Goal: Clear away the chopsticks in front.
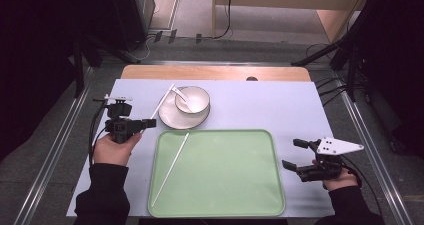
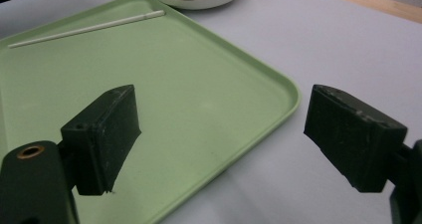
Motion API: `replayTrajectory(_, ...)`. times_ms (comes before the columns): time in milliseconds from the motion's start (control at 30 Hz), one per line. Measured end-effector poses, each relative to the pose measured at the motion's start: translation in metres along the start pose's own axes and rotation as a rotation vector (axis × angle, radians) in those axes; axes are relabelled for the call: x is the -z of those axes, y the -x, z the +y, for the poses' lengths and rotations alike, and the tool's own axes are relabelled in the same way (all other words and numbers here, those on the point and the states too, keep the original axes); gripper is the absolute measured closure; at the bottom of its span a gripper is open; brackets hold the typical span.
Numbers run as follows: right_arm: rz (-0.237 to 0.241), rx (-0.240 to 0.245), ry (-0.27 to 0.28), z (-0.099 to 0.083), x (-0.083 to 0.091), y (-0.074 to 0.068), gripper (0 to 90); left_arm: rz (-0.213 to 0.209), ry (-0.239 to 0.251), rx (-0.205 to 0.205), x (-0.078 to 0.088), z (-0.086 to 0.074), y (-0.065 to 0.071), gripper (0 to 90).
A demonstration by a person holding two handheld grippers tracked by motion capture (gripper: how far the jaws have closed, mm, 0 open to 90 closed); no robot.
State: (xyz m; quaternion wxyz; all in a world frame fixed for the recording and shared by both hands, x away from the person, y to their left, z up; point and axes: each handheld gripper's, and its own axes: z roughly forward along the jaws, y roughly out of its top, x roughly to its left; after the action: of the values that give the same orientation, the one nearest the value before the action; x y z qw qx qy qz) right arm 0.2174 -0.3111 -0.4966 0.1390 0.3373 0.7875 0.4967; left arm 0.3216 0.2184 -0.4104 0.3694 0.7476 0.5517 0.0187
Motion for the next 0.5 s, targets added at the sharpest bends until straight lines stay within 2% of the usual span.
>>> replayTrajectory(100, 0.000, 0.001, -0.001, 0.000, 0.000, 0.000, 14.4, 0.005, -0.030, -0.014, -0.003, -0.012, 0.009, 85.6)
replayTrajectory(167, 0.001, -0.001, -0.002, 0.000, 0.000, 0.000, 14.4, -0.006, -0.038, -0.022, -0.005, -0.020, 0.015, 85.6)
replayTrajectory(500, 0.001, 0.001, 0.000, 0.000, 0.000, 0.000, 14.4, -0.045, -0.056, -0.043, -0.009, -0.051, 0.039, 85.6)
